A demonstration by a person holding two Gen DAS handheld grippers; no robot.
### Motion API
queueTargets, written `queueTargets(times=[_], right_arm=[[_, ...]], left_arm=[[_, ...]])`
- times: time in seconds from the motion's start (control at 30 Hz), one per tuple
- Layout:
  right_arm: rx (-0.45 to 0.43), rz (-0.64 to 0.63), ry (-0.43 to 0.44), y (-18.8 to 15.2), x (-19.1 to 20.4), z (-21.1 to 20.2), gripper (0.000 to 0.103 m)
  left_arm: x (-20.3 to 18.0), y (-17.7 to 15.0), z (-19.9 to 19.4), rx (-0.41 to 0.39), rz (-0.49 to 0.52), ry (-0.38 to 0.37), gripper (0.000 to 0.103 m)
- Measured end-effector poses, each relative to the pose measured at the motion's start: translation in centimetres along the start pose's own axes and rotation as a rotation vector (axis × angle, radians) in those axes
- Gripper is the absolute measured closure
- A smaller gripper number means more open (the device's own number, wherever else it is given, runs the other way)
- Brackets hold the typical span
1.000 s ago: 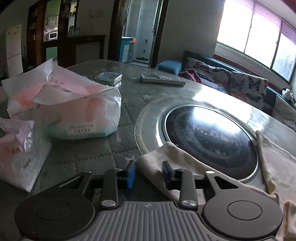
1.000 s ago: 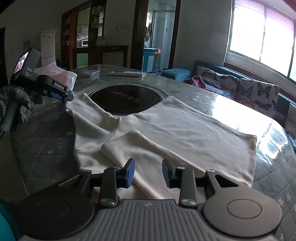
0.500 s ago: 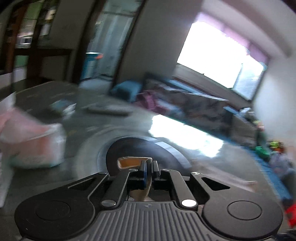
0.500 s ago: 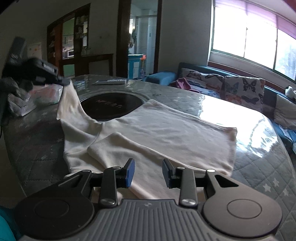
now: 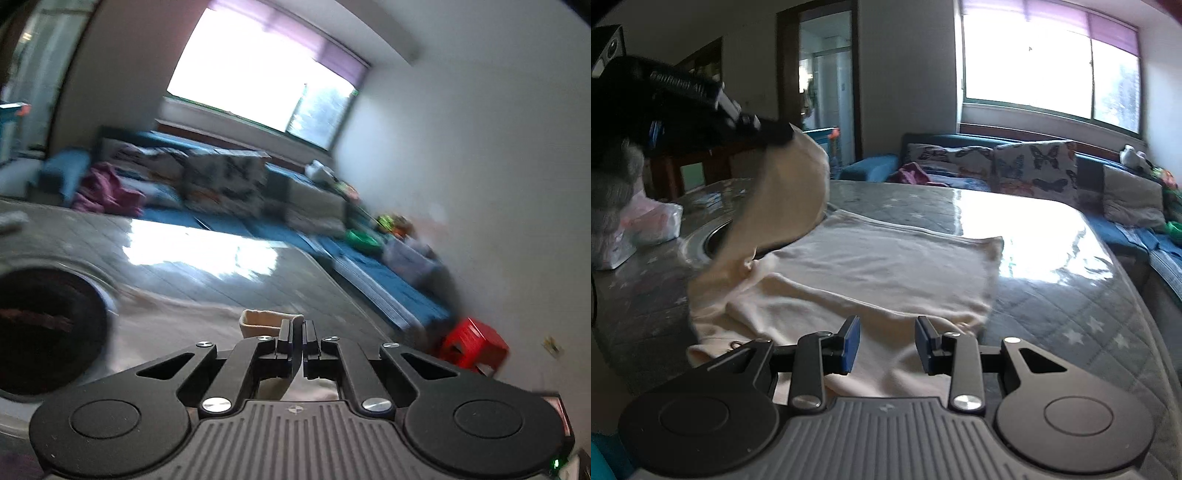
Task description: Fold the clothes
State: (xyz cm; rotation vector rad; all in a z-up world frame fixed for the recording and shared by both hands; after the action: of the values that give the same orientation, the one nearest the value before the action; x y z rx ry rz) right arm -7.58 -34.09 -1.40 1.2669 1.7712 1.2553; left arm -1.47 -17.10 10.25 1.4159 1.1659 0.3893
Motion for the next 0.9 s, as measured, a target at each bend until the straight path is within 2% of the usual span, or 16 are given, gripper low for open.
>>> queueTargets(times=[0.1,0.17,0.23,0.3,0.4,0.5,0.7,0.8,0.83,0.9], right_arm=[[0.005,0.024,-0.023,-0.4,-0.9,-0.4,0.071],[0.009,0.032,-0.034,-0.5,-1.2,-0.5,0.071],[0.012,0.032,-0.041,-0.6,-1.4,-0.6,0.071],[0.013,0.033,-0.045,-0.6,-1.5,-0.6,0.071],[0.013,0.033,-0.048,-0.4,-1.5,-0.5,0.071],[0.015,0.032,-0.043,-0.2,-1.4,-0.2,0.071],[0.025,0.029,-0.011,0.1,-0.6,1.4,0.071],[0.036,0.03,0.0,0.1,-0.2,2.3,0.071],[0.044,0.029,0.002,0.0,-0.1,2.6,0.071],[0.058,0.029,0.001,-0.1,0.0,2.9,0.071]], left_arm=[[-1.4,-2.5,1.7,0.073,-0.005,-0.063,0.097],[-2.1,-4.5,2.5,0.127,0.012,-0.078,0.097],[-2.7,-6.1,3.0,0.184,0.023,-0.11,0.093],[-2.7,-7.4,2.9,0.228,0.023,-0.115,0.091],[-1.8,-8.3,2.2,0.256,0.034,-0.109,0.082],[0.1,-8.0,0.7,0.241,0.07,-0.066,0.081],[5.0,-7.6,-2.2,0.2,0.127,0.124,0.081],[7.2,-7.6,-3.5,0.188,0.131,0.202,0.074],[7.7,-7.7,-3.7,0.189,0.12,0.212,0.069],[8.2,-7.6,-4.2,0.191,0.115,0.213,0.067]])
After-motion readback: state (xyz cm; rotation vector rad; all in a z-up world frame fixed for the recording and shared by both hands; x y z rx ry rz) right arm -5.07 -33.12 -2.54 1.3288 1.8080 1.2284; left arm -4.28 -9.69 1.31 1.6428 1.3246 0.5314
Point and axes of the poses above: each gripper's, at about its wrist camera, not at the fingertips, and z roughly the way its jaws point, x to its left, y to its top, the point moved 5 cm from there along z, roughly the way its jaws point, and after that the axes turned 10 degrees about -x, right-handed, at the moved point
